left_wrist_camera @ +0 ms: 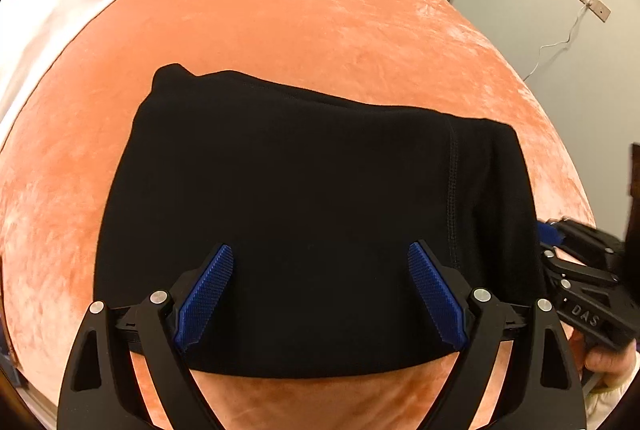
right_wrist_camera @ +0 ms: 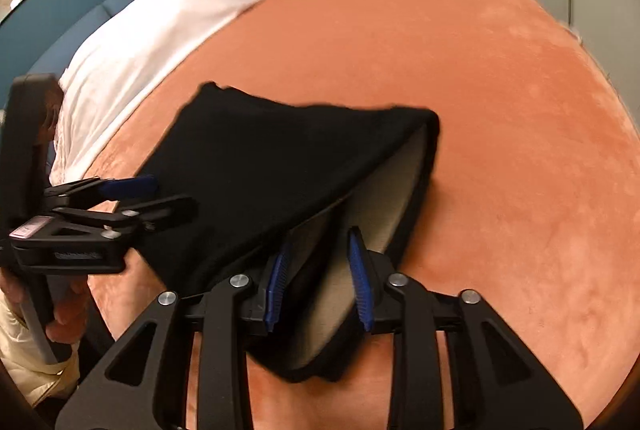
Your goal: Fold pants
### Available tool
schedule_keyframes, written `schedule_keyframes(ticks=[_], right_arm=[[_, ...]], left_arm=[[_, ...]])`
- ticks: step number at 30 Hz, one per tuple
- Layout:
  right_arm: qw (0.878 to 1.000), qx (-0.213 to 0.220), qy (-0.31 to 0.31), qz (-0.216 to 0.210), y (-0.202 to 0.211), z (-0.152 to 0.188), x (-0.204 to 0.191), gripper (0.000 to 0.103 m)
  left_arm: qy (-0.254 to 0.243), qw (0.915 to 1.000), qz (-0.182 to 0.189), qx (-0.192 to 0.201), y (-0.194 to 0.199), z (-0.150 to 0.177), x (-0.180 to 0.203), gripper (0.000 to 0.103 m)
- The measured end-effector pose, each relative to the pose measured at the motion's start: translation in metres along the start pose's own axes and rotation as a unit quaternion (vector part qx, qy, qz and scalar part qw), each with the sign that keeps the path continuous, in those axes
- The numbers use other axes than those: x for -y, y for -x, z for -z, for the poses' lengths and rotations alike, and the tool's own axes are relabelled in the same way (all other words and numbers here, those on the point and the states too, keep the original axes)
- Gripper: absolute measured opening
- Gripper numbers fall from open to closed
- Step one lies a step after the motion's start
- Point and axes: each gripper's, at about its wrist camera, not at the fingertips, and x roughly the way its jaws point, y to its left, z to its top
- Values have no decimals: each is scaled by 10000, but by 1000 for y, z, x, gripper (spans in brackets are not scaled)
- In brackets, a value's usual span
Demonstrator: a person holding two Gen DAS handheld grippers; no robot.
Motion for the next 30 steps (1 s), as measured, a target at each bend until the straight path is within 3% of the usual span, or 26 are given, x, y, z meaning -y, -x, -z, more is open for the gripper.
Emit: schedule_keyframes(ticks=[6, 7, 11, 12, 14, 15, 17, 21, 23, 25, 27, 29, 30], right_arm=[[9966, -352, -91, -741, -27, -19, 4, 29], [9968, -332, -109, -720, -26, -22, 6, 13], [9943, 424, -357, -907, 23, -16, 0, 8], [9947, 480, -436, -794, 25, -13, 7, 8], [9980, 199, -542, -252, 0, 0, 24, 8], [9952, 141, -868, -437, -11, 8, 37, 9], [9871, 406, -1282, -872, 4, 10, 46, 9], [9868, 1080, -1203, 131, 50, -2, 36, 13], [9856, 1256, -1130, -19, 66, -9, 25, 13], [9880, 1196, -870, -447, 63, -23, -2, 13], [9925, 911, -587, -566, 40, -34, -20, 13], [9967, 533, -498, -343, -1, -41, -23, 12], [9980, 352, -520, 123, -22, -42, -10, 7]], left_arm=[[-117, 9999, -52, -38, -11, 0, 8, 87], [-145, 9999, -78, -35, -12, 0, 10, 87], [-327, 9992, -242, -51, -14, 1, 15, 87], [-342, 9992, -215, -14, -14, 1, 15, 88], [-407, 9988, -269, -21, -17, 1, 17, 87], [-437, 9984, -351, -42, -20, 1, 19, 87], [-514, 9971, -556, -91, -26, 4, 21, 87], [-620, 9951, -769, 26, -26, 7, 25, 88], [-615, 9951, -776, 29, -27, 7, 25, 88], [-601, 9950, -792, 43, -27, 8, 25, 88], [-587, 9950, -805, 59, -29, 7, 27, 88], [-600, 9949, -807, 63, -29, 8, 27, 88], [-609, 9949, -800, 63, -29, 7, 28, 88]])
